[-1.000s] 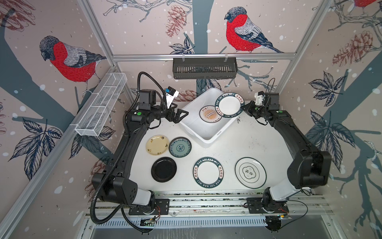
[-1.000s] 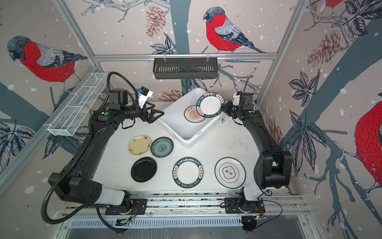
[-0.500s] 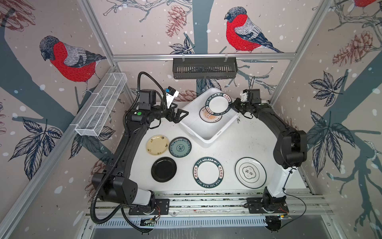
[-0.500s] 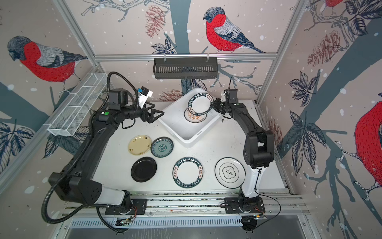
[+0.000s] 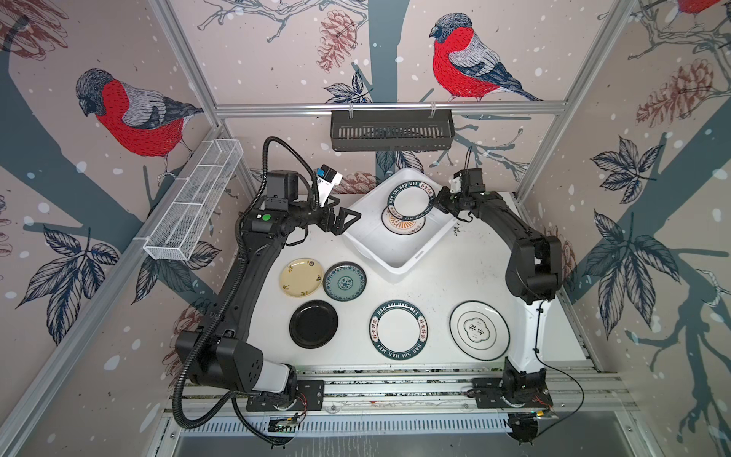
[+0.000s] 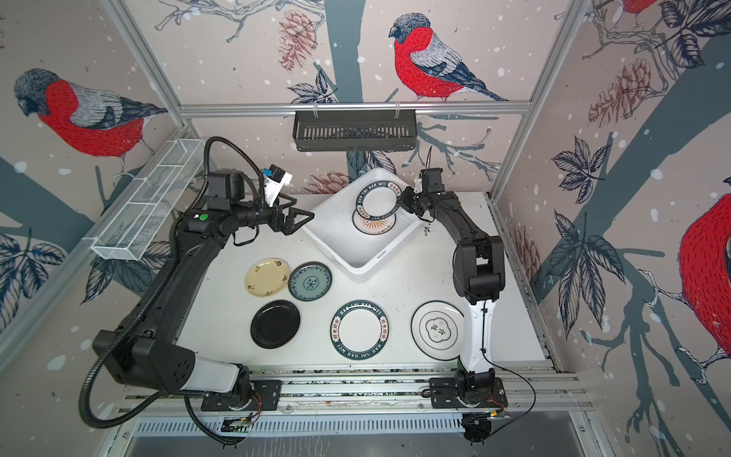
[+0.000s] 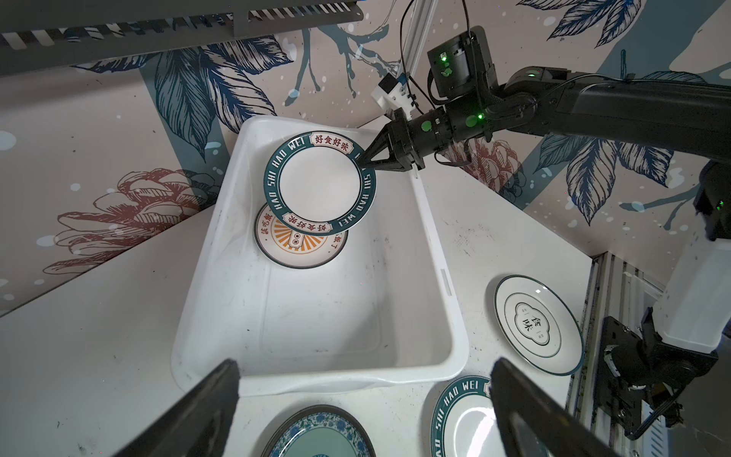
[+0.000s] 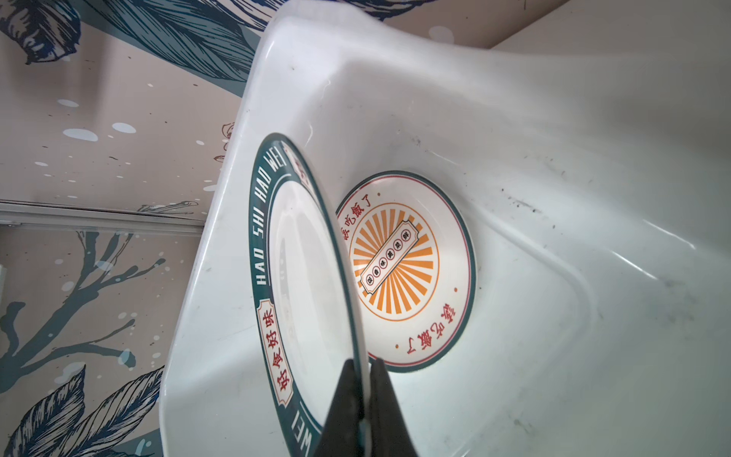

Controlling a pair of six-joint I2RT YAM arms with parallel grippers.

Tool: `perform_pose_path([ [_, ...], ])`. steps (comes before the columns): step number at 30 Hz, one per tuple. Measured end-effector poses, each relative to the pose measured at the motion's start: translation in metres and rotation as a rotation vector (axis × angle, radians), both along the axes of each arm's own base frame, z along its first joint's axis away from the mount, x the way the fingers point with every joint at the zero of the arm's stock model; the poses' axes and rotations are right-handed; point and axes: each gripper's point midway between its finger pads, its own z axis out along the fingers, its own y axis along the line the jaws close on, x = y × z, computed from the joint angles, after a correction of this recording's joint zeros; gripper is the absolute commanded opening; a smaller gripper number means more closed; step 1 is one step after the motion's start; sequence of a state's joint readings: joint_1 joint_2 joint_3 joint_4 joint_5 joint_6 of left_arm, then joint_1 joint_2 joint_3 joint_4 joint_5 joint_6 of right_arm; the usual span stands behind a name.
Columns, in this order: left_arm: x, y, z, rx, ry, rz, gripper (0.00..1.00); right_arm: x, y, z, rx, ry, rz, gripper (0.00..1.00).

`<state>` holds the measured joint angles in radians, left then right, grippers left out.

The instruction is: Place the plates into the plastic bin on the countertop

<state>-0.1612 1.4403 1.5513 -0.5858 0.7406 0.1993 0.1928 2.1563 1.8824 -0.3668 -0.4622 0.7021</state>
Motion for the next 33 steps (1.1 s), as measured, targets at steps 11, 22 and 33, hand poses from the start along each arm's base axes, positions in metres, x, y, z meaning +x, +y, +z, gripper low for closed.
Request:
perform_pose_path([
  [11, -0.001, 0.000, 0.001, -0.001, -0.001, -0.001, 0.98, 0.014, 0.009, -0.021, -0.022, 0.031, 0.020, 0.01],
  [22, -0.003, 0.000, 0.004, -0.001, -0.010, 0.000, 0.98, 0.021, 0.010, -0.033, -0.033, 0.054, 0.020, 0.01],
  [33, -0.004, 0.001, 0.005, -0.002, -0.014, 0.000, 0.98, 0.026, 0.009, -0.040, -0.035, 0.062, 0.018, 0.01],
])
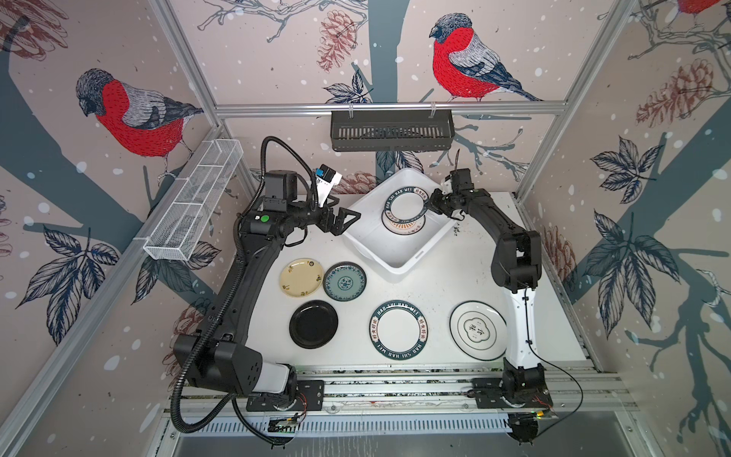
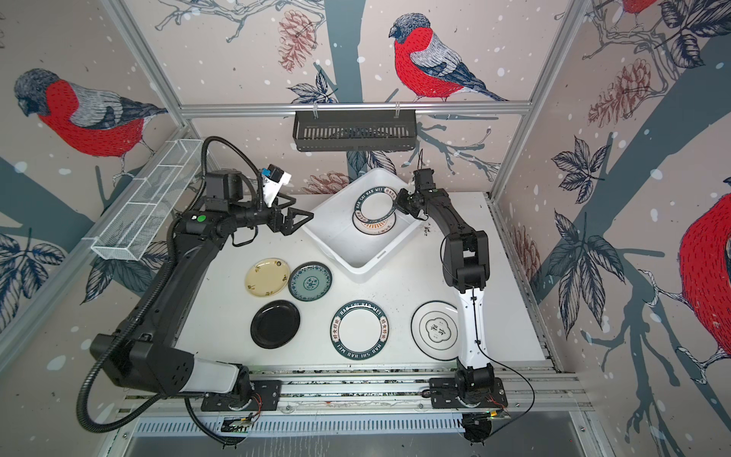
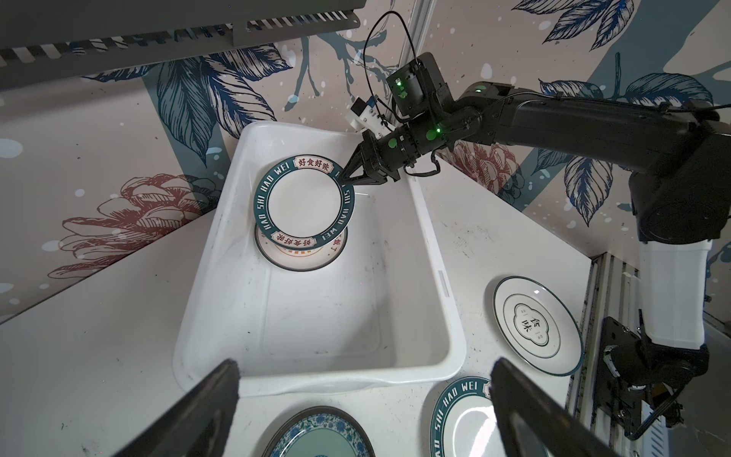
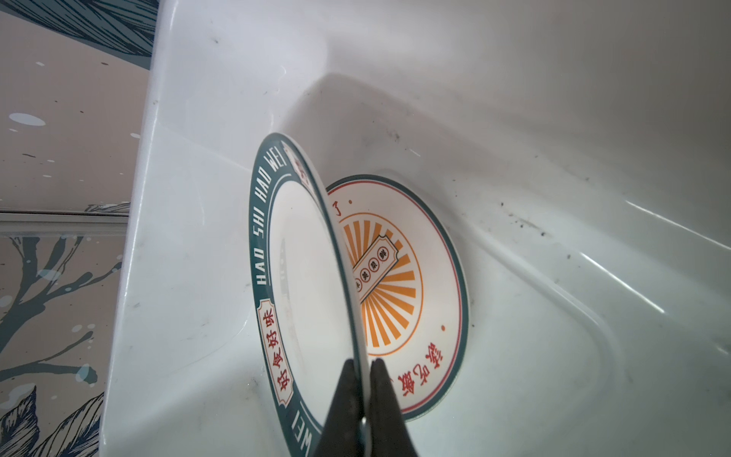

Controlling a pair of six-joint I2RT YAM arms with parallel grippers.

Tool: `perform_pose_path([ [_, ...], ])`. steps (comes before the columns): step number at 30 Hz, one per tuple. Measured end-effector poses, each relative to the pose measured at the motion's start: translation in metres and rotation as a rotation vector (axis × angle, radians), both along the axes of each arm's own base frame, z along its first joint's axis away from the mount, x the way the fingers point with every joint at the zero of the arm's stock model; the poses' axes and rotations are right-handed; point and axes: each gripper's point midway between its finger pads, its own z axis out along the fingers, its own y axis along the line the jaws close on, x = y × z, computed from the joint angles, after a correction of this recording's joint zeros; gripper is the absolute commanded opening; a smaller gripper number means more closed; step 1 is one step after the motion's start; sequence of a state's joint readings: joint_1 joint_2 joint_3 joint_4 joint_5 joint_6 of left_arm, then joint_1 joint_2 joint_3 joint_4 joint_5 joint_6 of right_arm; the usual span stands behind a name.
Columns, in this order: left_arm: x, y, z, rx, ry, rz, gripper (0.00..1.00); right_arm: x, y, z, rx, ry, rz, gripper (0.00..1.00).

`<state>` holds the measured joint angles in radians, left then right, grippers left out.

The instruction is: Place the plates into the plastic bin on the countertop

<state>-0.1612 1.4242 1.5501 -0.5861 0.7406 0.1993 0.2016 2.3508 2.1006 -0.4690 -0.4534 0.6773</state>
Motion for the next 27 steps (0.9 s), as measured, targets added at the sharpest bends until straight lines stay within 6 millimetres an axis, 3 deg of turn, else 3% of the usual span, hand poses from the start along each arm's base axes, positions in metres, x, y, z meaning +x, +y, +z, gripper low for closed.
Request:
perform_pose_path([
  [20, -0.001, 0.000, -0.003, 0.001, 0.004, 0.000, 0.98, -0.006, 0.010, -0.005, 0.000, 0.025, 0.025, 0.01],
  [27, -0.002, 0.000, -0.005, 0.003, 0.007, -0.001, 0.98, -0.008, 0.015, 0.003, -0.014, 0.006, 0.022, 0.01],
])
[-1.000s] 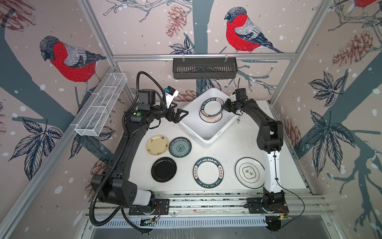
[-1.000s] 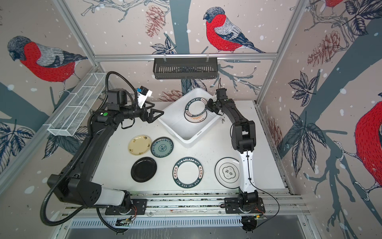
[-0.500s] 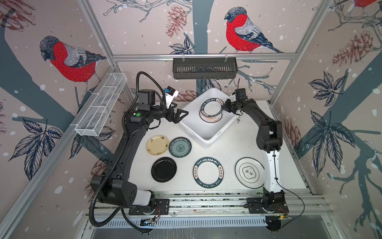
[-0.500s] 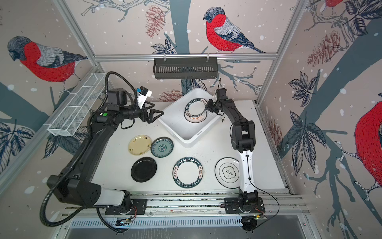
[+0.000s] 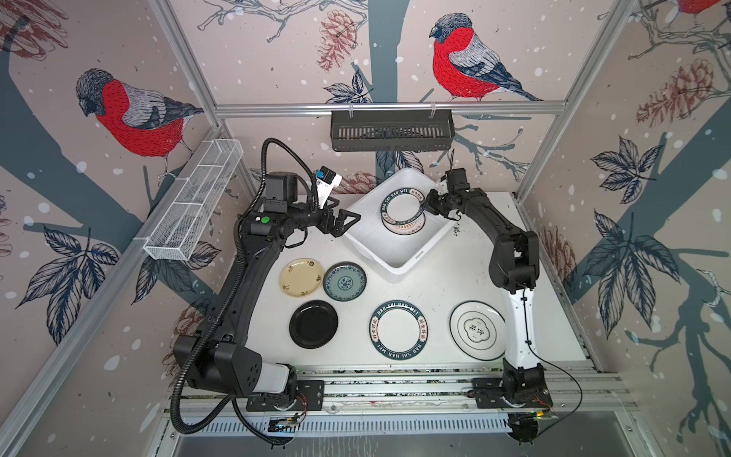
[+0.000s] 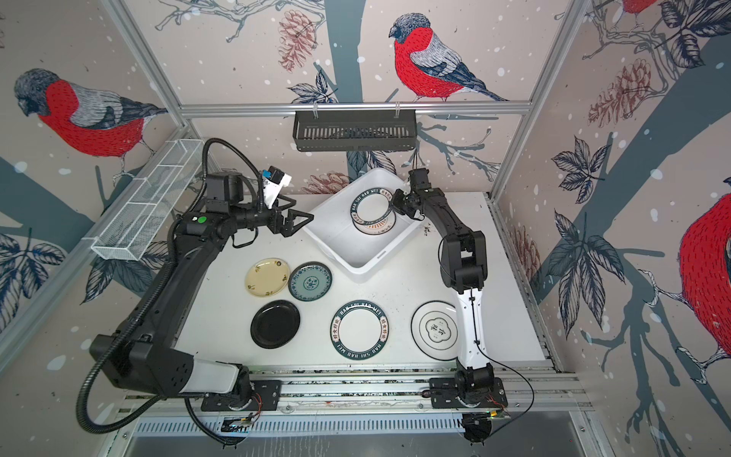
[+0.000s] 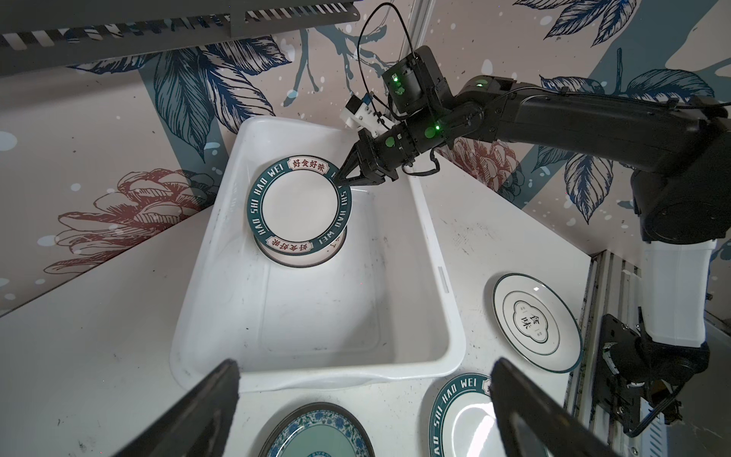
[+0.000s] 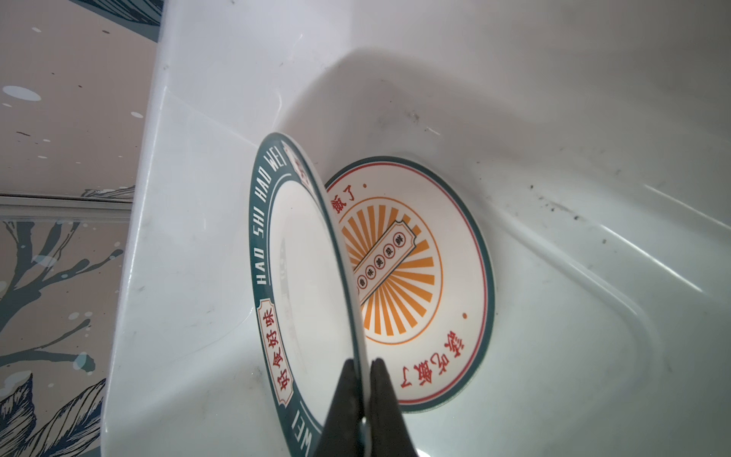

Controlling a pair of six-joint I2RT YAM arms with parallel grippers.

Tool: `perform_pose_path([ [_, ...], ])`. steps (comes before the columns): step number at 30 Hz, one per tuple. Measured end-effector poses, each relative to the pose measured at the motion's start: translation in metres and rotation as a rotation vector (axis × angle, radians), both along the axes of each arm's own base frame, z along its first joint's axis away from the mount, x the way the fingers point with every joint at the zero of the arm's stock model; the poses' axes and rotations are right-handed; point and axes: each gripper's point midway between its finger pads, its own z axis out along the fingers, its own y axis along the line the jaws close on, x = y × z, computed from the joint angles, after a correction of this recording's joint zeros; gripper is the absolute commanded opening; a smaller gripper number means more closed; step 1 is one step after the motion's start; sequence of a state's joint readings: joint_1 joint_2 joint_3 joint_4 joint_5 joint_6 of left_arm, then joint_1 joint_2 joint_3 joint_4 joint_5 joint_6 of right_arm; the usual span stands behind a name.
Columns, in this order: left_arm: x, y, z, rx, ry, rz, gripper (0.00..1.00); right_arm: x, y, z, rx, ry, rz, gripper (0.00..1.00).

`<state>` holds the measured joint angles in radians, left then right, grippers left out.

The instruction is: Place the plates into the plastic bin on the countertop

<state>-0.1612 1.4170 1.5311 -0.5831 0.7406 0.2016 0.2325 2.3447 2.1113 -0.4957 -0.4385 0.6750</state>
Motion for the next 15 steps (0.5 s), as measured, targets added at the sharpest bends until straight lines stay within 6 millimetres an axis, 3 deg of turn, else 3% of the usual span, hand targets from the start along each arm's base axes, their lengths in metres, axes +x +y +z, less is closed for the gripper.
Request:
perform_pose_path([
  [7, -0.001, 0.000, 0.001, 0.000, -0.003, 0.000, 0.98, 0.007, -0.001, 0.005, -0.003, -0.018, -0.019, 0.01],
  [15, -0.001, 0.000, 0.001, 0.000, -0.003, 0.000, 0.98, 0.008, -0.001, -0.007, 0.002, 0.009, -0.032, 0.02],
])
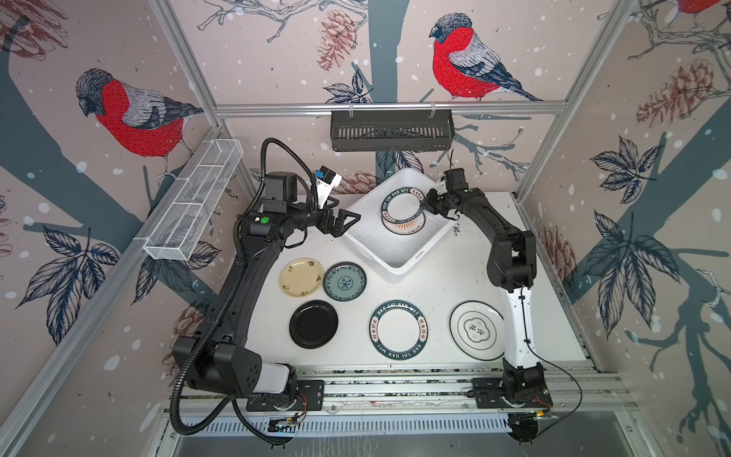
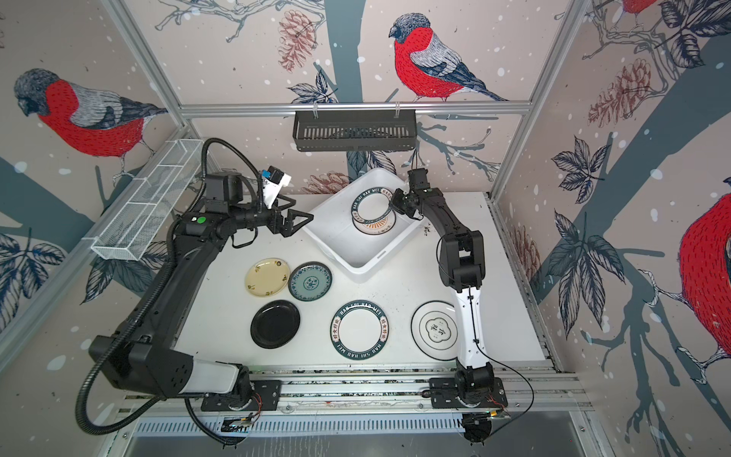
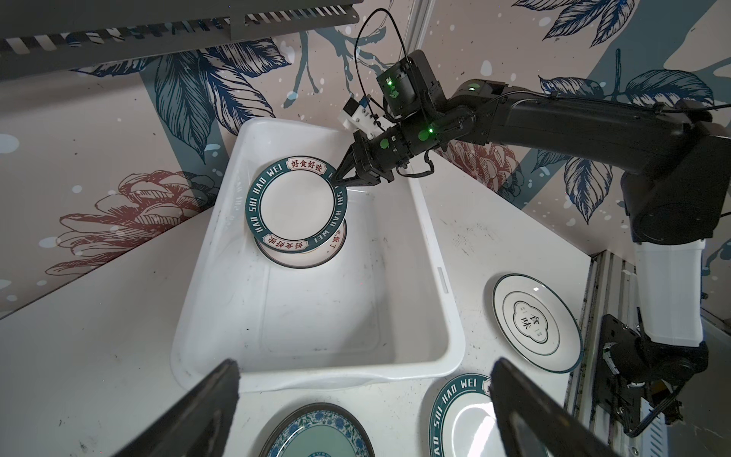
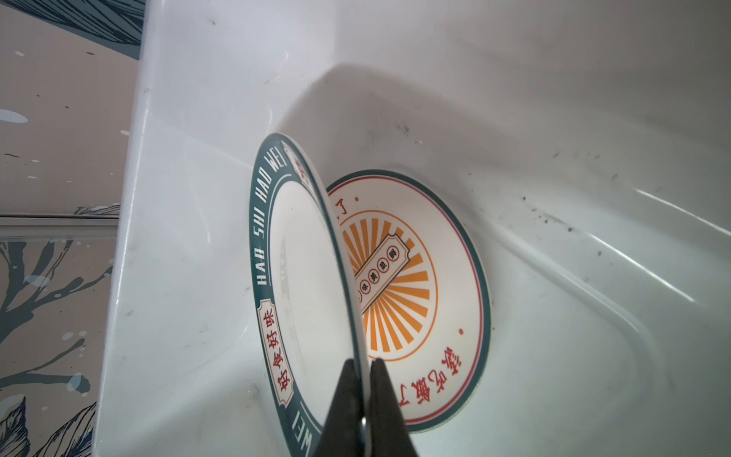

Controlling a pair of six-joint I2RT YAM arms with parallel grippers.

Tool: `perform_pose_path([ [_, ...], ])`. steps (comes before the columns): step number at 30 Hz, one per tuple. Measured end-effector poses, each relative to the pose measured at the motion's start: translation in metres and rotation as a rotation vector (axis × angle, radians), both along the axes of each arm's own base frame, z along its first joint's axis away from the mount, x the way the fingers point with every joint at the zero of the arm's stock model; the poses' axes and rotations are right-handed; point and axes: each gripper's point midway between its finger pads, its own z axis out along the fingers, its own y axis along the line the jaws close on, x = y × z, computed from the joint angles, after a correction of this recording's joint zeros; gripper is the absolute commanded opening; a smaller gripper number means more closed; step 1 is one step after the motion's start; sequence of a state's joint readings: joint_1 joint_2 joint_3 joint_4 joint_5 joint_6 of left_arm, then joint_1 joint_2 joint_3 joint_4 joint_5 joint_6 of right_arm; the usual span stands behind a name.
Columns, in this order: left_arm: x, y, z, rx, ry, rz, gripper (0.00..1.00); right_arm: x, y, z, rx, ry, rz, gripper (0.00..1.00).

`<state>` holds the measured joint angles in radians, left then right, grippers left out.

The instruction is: Place the plates into the plastic bin on the countertop

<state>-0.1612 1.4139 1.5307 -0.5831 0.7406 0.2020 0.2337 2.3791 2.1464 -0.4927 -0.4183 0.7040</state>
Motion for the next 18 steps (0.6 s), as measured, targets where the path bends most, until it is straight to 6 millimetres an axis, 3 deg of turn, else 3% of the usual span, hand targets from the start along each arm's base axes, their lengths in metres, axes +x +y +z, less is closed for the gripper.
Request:
perform_pose_path([
  [18, -0.001, 0.000, 0.000, 0.002, -0.005, -0.002, 0.98, 0.003, -0.001, -0.014, -0.004, 0.023, -0.012, 0.05],
])
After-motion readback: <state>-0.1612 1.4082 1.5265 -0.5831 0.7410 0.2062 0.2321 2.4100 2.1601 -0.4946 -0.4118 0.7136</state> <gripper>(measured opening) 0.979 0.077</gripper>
